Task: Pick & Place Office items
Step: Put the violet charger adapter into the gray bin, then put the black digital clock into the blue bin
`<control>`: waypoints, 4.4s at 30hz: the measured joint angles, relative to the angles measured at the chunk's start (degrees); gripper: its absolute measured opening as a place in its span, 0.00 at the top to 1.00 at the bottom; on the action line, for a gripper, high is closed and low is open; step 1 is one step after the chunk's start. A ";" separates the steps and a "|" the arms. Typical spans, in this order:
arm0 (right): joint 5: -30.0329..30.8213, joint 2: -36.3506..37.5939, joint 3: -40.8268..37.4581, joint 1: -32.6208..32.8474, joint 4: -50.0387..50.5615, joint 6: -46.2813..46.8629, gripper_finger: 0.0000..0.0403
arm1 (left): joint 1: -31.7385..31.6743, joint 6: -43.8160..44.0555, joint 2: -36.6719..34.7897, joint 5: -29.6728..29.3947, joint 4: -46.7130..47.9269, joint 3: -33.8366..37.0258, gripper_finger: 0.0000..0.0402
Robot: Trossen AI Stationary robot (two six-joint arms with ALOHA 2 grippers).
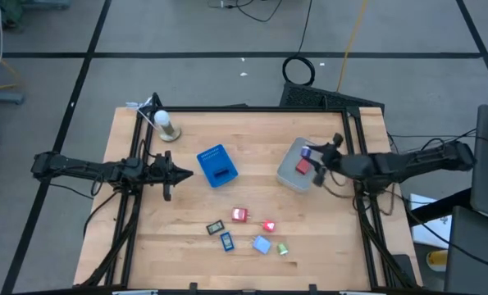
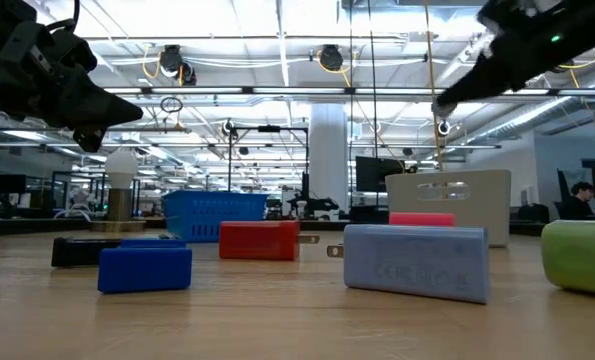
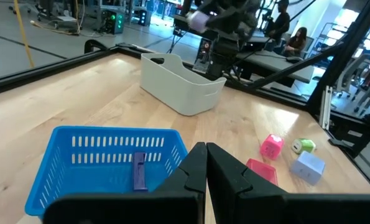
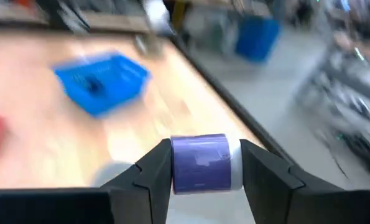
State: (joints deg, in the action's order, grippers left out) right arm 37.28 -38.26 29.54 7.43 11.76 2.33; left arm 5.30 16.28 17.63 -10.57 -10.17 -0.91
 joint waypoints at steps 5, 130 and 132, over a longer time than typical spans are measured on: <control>-3.70 -12.86 3.44 -5.39 9.91 4.82 0.63 | 0.02 0.66 -0.02 0.05 0.24 0.02 0.98; -32.85 36.98 -26.60 -4.71 -26.98 -4.04 1.00 | 19.15 20.21 25.82 -10.47 6.10 -10.47 1.00; -32.85 36.98 -26.60 -4.71 -26.87 -3.50 1.00 | 22.37 20.85 32.68 -12.81 7.47 -15.17 1.00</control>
State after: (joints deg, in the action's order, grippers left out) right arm 4.43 -1.28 2.94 2.72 -15.11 -1.17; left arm 27.67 37.13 50.31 -23.38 -2.71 -16.08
